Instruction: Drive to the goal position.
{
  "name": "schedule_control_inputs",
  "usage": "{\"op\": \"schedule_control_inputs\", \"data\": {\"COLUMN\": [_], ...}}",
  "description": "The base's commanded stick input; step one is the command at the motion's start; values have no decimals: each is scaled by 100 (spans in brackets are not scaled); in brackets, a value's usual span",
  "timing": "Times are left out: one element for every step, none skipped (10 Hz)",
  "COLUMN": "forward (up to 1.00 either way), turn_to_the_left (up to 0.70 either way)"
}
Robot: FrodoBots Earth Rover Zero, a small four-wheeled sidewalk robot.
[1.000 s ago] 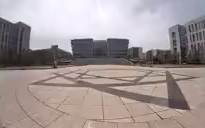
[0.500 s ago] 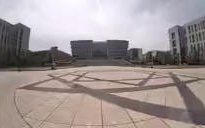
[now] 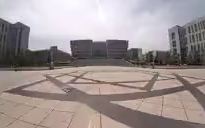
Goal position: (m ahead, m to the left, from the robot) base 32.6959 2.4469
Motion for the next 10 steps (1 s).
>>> {"op": "schedule_control_inputs", "data": {"forward": [100, 100, 100, 100, 100, 100, 100, 100, 100, 100], "turn_to_the_left": [0, 0, 0, 0, 0, 0, 0, 0, 0, 0]}}
